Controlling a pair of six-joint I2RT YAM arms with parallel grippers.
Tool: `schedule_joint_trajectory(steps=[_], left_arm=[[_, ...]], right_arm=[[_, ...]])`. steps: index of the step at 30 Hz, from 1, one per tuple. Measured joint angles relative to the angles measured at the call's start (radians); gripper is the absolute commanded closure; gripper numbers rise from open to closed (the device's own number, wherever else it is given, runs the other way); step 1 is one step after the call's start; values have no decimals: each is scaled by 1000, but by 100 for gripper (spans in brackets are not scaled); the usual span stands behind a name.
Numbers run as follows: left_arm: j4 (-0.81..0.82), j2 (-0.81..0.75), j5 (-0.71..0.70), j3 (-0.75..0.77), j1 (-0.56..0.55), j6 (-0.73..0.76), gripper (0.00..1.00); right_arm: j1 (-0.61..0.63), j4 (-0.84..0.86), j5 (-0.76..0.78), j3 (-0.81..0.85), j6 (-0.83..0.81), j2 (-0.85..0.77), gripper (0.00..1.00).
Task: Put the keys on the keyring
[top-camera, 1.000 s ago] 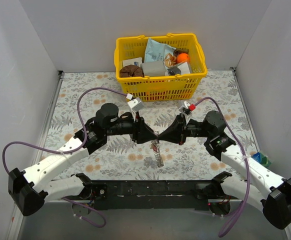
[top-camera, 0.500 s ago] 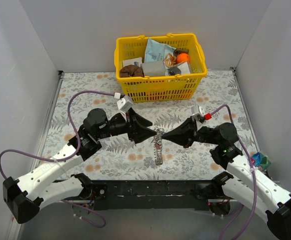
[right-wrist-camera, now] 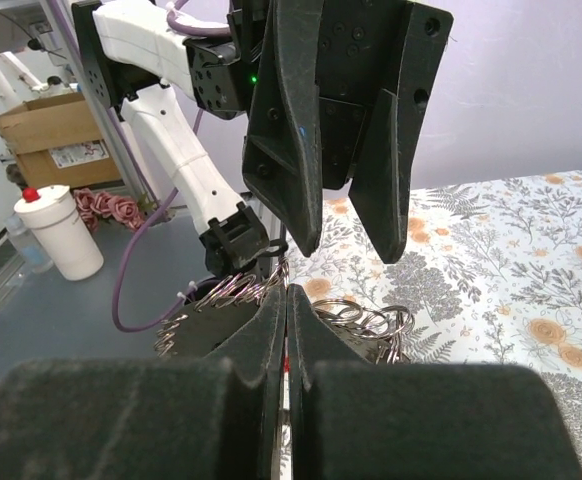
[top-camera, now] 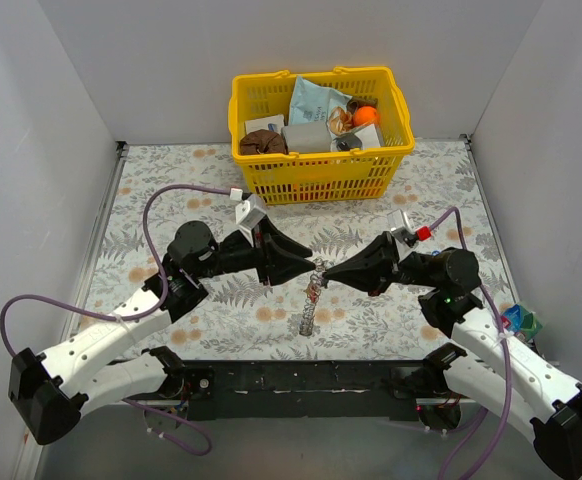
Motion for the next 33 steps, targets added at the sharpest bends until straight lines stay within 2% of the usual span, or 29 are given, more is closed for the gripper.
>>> schedule_joint_trajectory(steps=[12,21,33], left_arm=[[31,-23,-17,-33,0,32,64],[9,39,59,-36,0,53,65],[20,14,135,-52,1,30,66]], right_arm=[[0,18,-18,0,23,6,99],[0,12,-12,0,22,6,99],[0,-8,9,0,14,6,99]])
